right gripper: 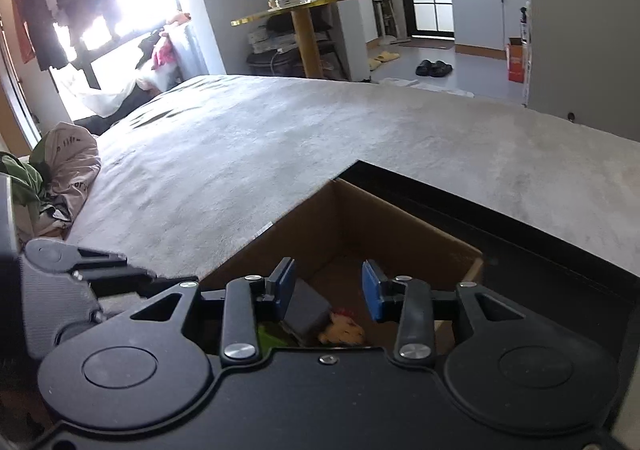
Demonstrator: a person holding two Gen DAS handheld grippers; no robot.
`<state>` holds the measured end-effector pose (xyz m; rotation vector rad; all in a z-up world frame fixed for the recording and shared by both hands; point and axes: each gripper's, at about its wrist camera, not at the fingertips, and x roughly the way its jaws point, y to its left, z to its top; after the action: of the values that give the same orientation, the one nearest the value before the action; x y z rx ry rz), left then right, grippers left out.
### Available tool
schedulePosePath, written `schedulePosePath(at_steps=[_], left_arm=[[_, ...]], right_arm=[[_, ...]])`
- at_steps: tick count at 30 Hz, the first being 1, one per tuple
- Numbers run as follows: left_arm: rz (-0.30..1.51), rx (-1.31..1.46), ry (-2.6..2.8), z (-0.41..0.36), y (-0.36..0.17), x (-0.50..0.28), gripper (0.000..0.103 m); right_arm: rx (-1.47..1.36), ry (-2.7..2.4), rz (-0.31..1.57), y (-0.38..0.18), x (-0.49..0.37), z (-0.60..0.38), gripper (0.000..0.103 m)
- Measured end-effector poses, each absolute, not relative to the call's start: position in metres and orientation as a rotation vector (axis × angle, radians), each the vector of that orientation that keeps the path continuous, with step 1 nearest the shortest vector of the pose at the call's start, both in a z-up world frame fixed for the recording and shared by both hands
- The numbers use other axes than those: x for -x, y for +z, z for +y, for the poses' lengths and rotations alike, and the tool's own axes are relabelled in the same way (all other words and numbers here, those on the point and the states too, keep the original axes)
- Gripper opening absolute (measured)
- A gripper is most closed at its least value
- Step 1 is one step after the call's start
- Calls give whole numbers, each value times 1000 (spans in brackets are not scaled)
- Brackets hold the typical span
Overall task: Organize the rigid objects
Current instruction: 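Carry the doll into the box and open the right gripper, then lower the right gripper onto the pink dinosaur figurine and close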
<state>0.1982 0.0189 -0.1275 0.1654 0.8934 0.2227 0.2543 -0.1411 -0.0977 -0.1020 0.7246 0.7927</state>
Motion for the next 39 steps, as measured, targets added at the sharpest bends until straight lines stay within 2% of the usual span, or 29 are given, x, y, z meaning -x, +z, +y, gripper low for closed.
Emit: schedulePosePath(at_steps=[14, 24, 26, 28, 32, 36, 39], left_arm=[[873, -154, 219, 20, -122, -199, 8], [866, -185, 231, 16, -124, -198, 8], [866, -188, 235, 15, -124, -198, 8], [867, -190, 237, 15, -124, -199, 8], [867, -198, 242, 13, -125, -199, 8], [866, -201, 241, 12, -124, -198, 8], [867, -197, 238, 12, -124, -198, 8]], right_arm=[[101, 596, 805, -105, -250, -213, 43], [95, 478, 769, -145, -266, -239, 49], [73, 450, 776, -150, -269, -244, 54], [74, 432, 763, -152, -271, -247, 65], [75, 434, 766, -158, -275, -249, 69], [131, 430, 763, -166, -279, -246, 87], [181, 423, 771, -175, -283, -242, 88]])
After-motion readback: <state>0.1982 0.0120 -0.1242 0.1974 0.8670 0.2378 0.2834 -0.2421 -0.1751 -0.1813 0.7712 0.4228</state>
